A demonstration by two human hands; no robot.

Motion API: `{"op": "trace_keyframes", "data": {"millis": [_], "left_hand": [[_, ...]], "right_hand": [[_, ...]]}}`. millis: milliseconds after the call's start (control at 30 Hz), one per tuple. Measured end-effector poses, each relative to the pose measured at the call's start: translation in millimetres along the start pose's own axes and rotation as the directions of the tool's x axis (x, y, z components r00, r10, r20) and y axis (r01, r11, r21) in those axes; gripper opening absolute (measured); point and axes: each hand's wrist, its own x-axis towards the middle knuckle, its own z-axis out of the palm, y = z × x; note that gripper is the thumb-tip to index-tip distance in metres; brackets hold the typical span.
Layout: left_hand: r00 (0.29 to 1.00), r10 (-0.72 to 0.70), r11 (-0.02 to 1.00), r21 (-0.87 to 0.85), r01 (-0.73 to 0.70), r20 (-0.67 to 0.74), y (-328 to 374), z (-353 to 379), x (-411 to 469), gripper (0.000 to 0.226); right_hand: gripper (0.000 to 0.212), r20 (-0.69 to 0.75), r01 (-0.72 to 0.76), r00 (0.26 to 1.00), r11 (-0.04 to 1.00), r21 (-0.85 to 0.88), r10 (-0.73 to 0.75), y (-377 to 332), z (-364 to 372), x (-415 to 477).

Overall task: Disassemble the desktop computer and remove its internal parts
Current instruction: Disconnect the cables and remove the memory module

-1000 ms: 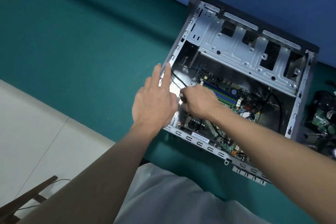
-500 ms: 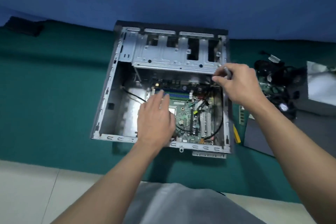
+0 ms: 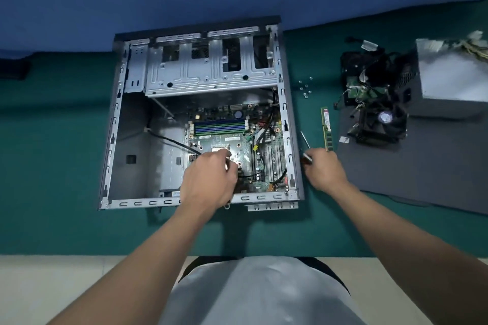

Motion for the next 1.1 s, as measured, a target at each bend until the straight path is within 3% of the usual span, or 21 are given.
{"op": "trace_keyframes", "data": {"millis": [200,367,467,567,633,733,867,967,1100], "left_hand": [[0.999,-0.034,0.999,-0.016,0.035,0.031,-1.1,0.4,-1.0,0.027],[0.969,0.022,1.000,0.011,-0.025,0.245,-2.7,-0.5,6.6,0.034],[0.903,0.154,0.988,-0.070,-0.138,0.402,0.2,-1.6,17.3,0.040],[0.844,0.296,0.955,-0.144,-0.259,0.447,15.2,3.3,32.9,0.040],[0.805,0.361,0.932,-0.162,-0.323,0.470,28.4,12.3,41.0,0.042],[0.765,0.405,0.912,-0.166,-0.374,0.501,43.1,29.4,49.3,0.046],[0.738,0.436,0.896,-0.173,-0.408,0.515,48.6,46.5,55.8,0.038],[0.738,0.466,0.883,-0.206,-0.421,0.489,47.8,50.1,55.5,0.026],[0.803,0.455,0.888,-0.254,-0.382,0.384,31.1,32.1,61.2,0.016]], "right_hand": [[0.038,-0.125,0.055,0.989,0.985,-0.163,-0.075,-3.4,17.8,7.8],[0.031,-0.093,0.063,0.992,0.980,-0.188,-0.082,-5.7,11.3,9.1],[0.022,-0.091,0.028,0.996,0.999,0.035,-0.025,-10.3,-5.8,8.7],[0.036,-0.136,0.017,0.991,0.976,0.216,0.013,-22.1,-32.0,3.9],[0.044,-0.185,0.057,0.983,0.953,0.299,-0.001,-31.8,-51.7,0.6],[0.032,-0.227,0.200,0.968,0.879,0.433,-0.109,-54.2,-84.9,-11.1],[0.030,-0.214,0.403,0.910,0.881,0.248,-0.355,-88.2,-117.6,-26.9],[0.033,-0.120,0.411,0.911,0.885,0.220,-0.394,-103.3,-126.3,-31.7],[0.020,0.031,0.441,0.896,0.896,0.041,-0.443,-113.9,-122.2,-32.5]]}}
